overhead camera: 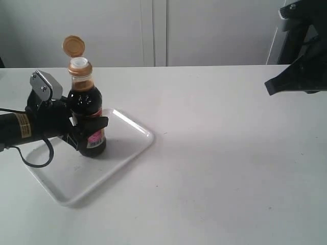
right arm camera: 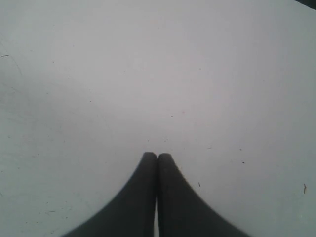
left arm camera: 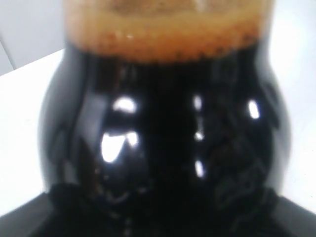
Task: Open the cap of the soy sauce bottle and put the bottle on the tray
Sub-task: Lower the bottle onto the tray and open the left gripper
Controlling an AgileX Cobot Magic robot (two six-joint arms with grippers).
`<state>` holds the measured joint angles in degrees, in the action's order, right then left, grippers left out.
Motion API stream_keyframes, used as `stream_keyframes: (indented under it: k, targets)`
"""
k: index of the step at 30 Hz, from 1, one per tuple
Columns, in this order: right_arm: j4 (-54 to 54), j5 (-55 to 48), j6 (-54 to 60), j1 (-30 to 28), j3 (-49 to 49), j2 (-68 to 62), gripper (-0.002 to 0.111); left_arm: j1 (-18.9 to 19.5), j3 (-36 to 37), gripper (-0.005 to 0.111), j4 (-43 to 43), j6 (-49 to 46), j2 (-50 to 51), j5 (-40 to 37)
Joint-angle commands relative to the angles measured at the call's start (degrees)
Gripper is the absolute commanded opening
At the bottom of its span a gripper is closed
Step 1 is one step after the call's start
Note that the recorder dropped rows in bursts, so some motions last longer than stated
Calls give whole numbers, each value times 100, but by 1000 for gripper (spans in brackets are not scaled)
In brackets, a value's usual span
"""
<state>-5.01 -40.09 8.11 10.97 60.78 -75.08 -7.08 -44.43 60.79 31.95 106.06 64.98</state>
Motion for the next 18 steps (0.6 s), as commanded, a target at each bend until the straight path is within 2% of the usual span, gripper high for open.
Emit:
stream_keyframes:
  k: [1,18]
  targets:
    - [10,57,-20,-17,-24,12,0,5,-27,0,-269,-70,-69,498]
    - [48,13,-20,-17,-24,12,0,5,271,0,-510,-288,-69,421]
